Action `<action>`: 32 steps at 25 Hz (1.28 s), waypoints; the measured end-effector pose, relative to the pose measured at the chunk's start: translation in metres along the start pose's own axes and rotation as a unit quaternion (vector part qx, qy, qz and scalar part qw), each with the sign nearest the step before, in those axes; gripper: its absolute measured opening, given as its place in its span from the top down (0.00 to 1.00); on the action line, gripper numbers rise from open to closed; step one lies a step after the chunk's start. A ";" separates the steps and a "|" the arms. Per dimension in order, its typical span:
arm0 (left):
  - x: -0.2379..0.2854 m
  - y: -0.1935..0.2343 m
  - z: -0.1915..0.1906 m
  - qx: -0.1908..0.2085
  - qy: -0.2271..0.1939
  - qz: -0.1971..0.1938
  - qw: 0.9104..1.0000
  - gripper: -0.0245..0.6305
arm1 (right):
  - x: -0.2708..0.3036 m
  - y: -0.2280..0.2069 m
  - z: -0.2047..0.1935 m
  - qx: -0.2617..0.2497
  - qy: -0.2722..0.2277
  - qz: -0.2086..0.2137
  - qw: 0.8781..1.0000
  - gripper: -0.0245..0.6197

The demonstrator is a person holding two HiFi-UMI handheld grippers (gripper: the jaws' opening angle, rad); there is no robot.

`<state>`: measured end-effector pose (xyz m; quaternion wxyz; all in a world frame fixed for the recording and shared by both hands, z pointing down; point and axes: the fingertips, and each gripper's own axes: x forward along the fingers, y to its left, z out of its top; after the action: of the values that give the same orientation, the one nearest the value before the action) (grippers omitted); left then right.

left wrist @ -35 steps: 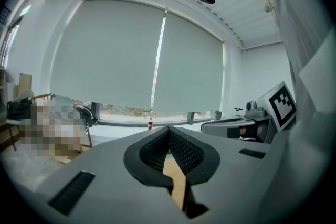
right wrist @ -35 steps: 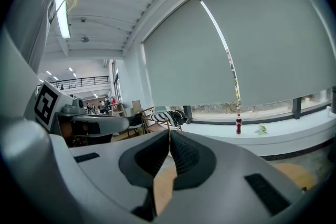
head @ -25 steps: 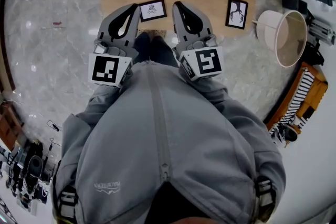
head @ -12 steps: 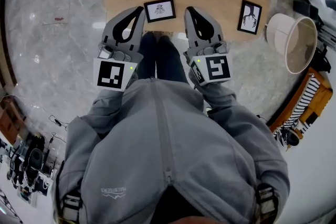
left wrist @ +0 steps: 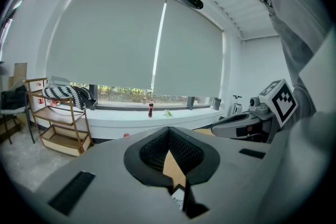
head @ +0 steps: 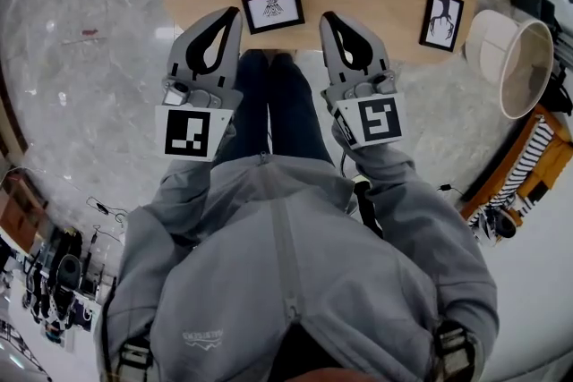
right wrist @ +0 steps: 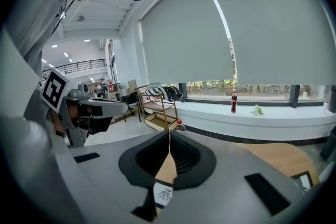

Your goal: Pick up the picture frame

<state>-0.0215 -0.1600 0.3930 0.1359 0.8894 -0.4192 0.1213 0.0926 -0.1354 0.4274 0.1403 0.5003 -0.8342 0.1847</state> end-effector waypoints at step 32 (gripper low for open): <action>0.058 0.029 -0.213 -0.035 0.046 0.010 0.998 0.93 | 0.082 -0.026 -0.182 0.007 0.040 0.021 0.999 0.91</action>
<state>-0.0300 -0.1461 0.6154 0.1846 0.8735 -0.4252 0.1489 0.0867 -0.1294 0.6283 0.1663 0.4760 -0.8369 0.2129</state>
